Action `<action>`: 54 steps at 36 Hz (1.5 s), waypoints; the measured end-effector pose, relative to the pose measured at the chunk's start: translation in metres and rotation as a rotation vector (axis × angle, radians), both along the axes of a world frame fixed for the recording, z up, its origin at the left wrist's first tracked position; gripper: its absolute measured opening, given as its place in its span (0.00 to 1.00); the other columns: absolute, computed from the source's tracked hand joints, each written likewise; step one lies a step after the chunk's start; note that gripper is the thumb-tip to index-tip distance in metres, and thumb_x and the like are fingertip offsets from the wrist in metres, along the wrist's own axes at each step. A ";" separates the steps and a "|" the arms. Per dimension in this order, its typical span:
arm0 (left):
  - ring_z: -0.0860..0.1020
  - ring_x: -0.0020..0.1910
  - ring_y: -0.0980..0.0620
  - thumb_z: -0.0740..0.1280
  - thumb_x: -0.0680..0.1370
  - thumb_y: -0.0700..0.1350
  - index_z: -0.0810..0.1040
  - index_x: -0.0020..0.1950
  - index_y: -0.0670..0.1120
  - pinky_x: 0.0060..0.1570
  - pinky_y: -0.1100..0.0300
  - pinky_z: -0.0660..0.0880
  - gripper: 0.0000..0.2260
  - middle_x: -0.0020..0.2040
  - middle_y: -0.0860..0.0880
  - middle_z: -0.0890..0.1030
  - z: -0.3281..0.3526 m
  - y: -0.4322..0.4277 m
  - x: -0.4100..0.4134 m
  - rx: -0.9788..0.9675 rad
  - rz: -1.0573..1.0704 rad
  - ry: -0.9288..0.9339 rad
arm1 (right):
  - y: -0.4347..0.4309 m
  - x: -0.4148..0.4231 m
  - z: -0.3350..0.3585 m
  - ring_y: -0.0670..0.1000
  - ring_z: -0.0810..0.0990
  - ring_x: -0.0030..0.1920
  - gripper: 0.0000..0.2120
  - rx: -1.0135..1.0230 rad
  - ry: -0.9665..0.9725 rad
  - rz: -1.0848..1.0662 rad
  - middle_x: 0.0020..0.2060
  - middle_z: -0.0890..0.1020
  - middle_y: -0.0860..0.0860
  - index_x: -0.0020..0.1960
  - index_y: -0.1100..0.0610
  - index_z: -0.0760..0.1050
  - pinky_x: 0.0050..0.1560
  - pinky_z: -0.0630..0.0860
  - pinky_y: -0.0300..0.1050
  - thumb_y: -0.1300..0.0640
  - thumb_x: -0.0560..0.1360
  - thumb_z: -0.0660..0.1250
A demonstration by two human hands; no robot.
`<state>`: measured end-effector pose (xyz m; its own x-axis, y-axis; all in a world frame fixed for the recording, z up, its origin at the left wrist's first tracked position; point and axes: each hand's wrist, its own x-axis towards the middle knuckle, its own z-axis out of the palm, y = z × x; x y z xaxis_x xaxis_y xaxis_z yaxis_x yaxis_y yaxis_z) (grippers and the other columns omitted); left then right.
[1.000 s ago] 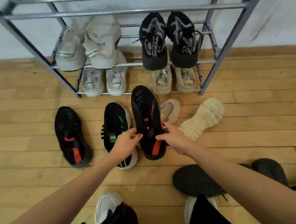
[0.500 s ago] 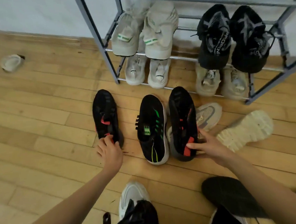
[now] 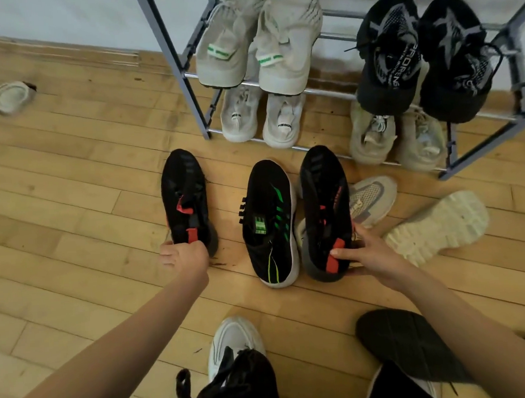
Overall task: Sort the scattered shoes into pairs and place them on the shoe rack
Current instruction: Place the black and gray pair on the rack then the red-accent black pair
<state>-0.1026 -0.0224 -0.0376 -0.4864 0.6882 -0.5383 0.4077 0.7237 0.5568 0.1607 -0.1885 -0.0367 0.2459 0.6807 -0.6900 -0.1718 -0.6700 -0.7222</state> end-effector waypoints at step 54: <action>0.78 0.58 0.45 0.63 0.73 0.29 0.74 0.64 0.45 0.58 0.48 0.75 0.22 0.63 0.44 0.77 0.098 -0.043 0.018 0.201 -0.310 -1.053 | 0.013 -0.020 0.126 0.40 0.68 0.68 0.33 0.486 -0.498 -0.011 0.66 0.72 0.39 0.73 0.37 0.58 0.70 0.66 0.44 0.63 0.76 0.66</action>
